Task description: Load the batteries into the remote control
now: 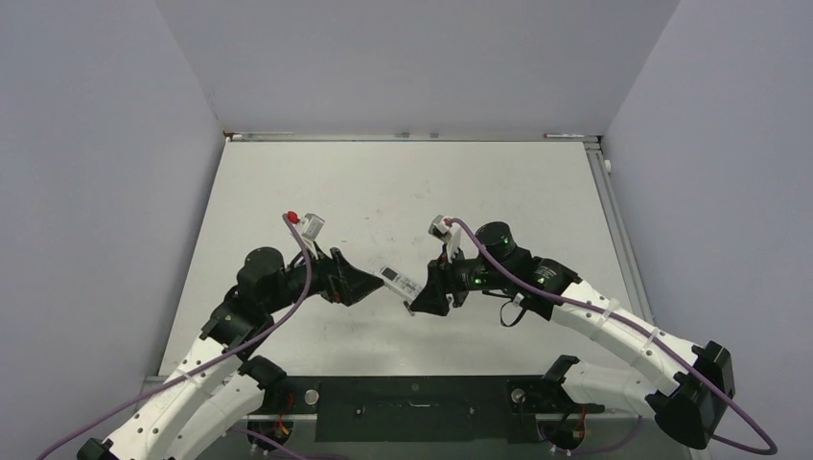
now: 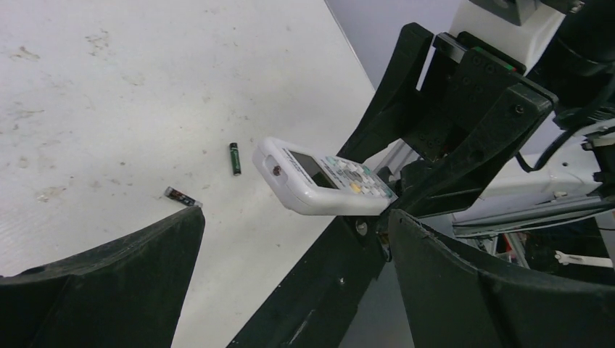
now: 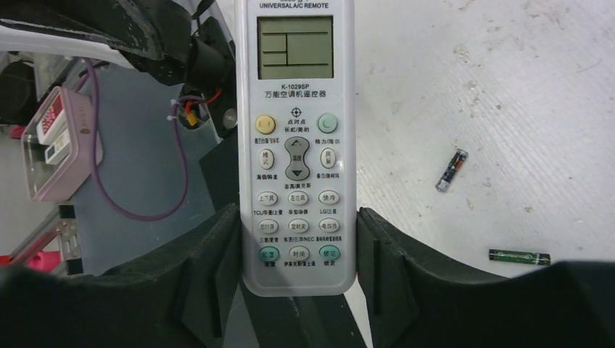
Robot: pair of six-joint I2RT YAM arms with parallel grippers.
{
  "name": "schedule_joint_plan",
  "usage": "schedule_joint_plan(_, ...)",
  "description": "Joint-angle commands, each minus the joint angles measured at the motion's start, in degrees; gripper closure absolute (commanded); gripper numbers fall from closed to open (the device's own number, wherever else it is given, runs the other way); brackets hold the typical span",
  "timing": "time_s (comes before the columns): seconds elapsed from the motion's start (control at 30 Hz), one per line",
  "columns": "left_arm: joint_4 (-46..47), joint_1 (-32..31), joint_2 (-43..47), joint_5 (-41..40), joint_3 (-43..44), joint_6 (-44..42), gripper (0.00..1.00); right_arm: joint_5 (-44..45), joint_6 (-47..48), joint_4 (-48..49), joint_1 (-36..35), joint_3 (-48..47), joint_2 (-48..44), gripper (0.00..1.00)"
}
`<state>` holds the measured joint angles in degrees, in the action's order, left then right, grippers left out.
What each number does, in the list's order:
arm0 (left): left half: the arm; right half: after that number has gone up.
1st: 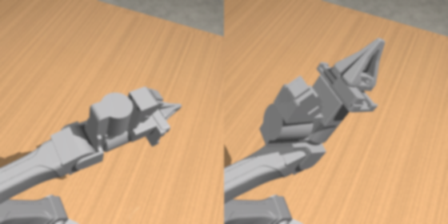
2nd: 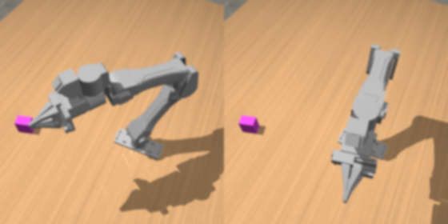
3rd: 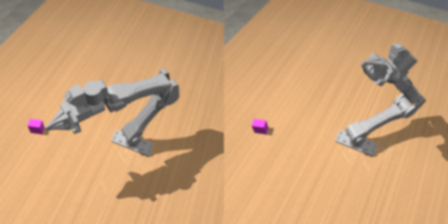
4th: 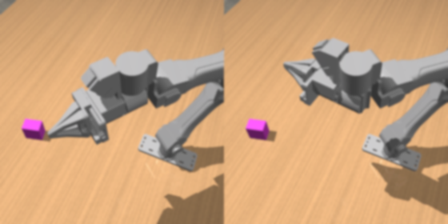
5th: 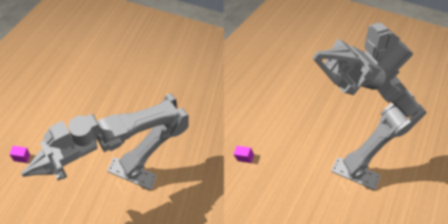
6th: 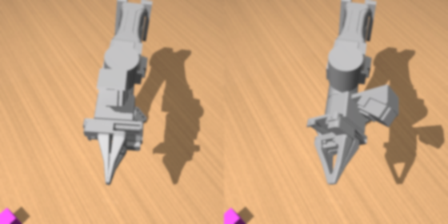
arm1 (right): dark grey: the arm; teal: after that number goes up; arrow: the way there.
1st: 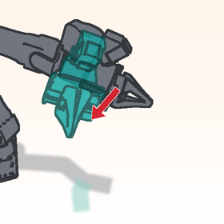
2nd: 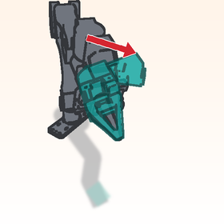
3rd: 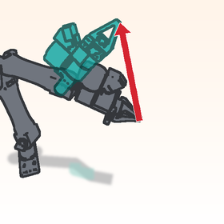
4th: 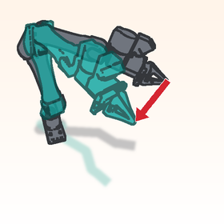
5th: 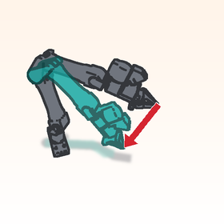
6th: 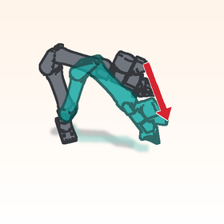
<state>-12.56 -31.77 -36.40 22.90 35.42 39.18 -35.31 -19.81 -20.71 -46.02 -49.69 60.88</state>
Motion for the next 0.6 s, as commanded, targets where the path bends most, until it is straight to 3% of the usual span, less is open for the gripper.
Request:
schedule_joint_plan(0.0, 11.0, 0.3, 1.3, 7.0, -2.0, 5.6, 0.04, -8.5, -2.6, 4.7, 1.5, 1.2, -1.2, 0.92)
schedule_joint_plan(0.23, 20.5, 0.3, 1.6, 12.4, -5.8, 11.4, 0.04, -14.6, -8.3, 8.8, 2.6, 3.3, -3.0, 0.92)
schedule_joint_plan(0.37, 22.5, 0.4, 1.9, 13.7, -7.1, 12.6, 0.04, -18.3, -13.7, 14.9, 2.8, 4.8, -4.7, 0.92)
schedule_joint_plan(0.57, 25.9, 0.3, 1.8, 16.9, -8.0, 14.4, 0.04, -21.7, -16.6, 16.5, 2.9, 3.6, -4.2, 0.92)
